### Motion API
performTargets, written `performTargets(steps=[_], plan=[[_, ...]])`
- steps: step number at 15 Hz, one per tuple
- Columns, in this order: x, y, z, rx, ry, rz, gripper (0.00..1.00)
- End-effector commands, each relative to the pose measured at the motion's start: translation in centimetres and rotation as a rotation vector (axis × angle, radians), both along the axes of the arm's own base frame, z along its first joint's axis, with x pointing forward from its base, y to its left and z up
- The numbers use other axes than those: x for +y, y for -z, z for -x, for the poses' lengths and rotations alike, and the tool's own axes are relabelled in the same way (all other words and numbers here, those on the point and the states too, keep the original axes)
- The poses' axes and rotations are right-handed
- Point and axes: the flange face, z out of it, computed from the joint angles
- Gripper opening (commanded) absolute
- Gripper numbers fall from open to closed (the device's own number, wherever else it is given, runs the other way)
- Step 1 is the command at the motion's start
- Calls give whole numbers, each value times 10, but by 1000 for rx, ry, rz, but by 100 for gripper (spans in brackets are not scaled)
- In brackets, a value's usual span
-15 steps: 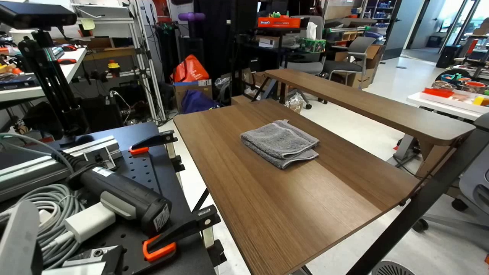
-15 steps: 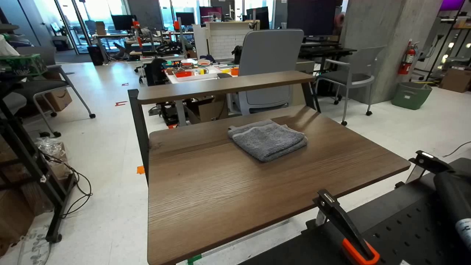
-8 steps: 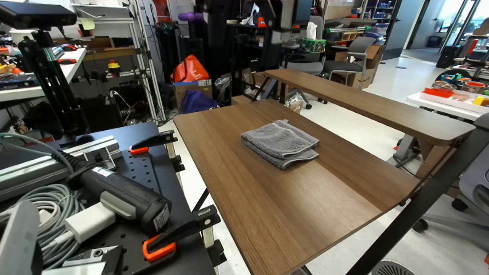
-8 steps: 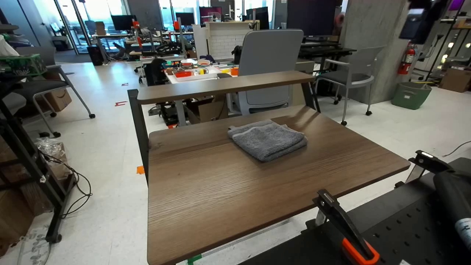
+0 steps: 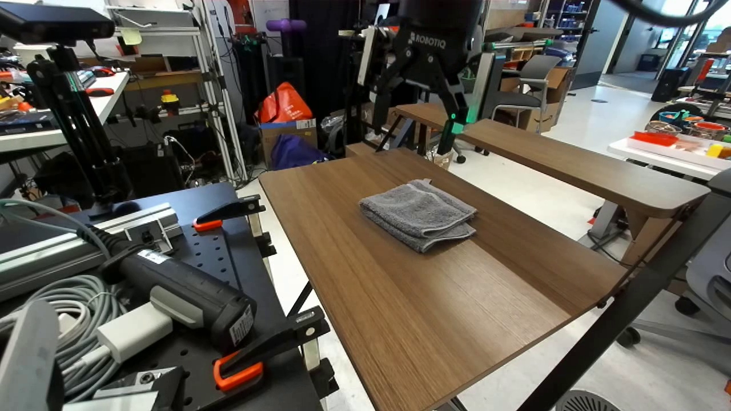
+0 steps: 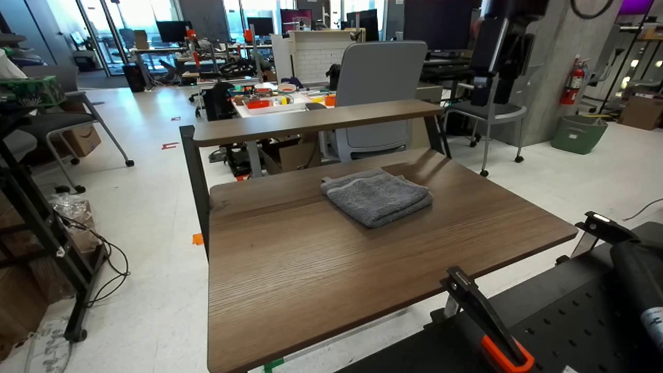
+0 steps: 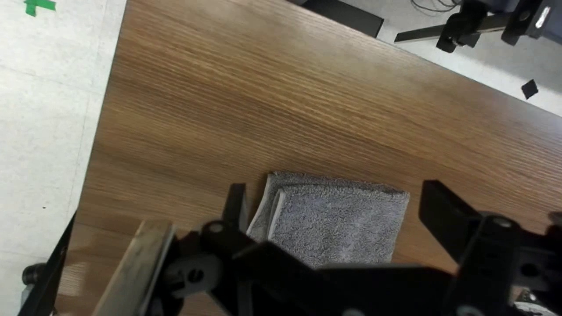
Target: Move the towel to the left
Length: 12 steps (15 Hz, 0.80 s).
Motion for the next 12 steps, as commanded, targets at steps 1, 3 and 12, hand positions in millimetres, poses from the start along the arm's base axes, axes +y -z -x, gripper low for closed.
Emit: performTargets(steps=[1, 3, 12], plan=[[27, 42, -44, 7, -42, -24, 100], [50, 68, -57, 36, -89, -20, 100], [67, 100, -62, 120, -176, 7, 100]])
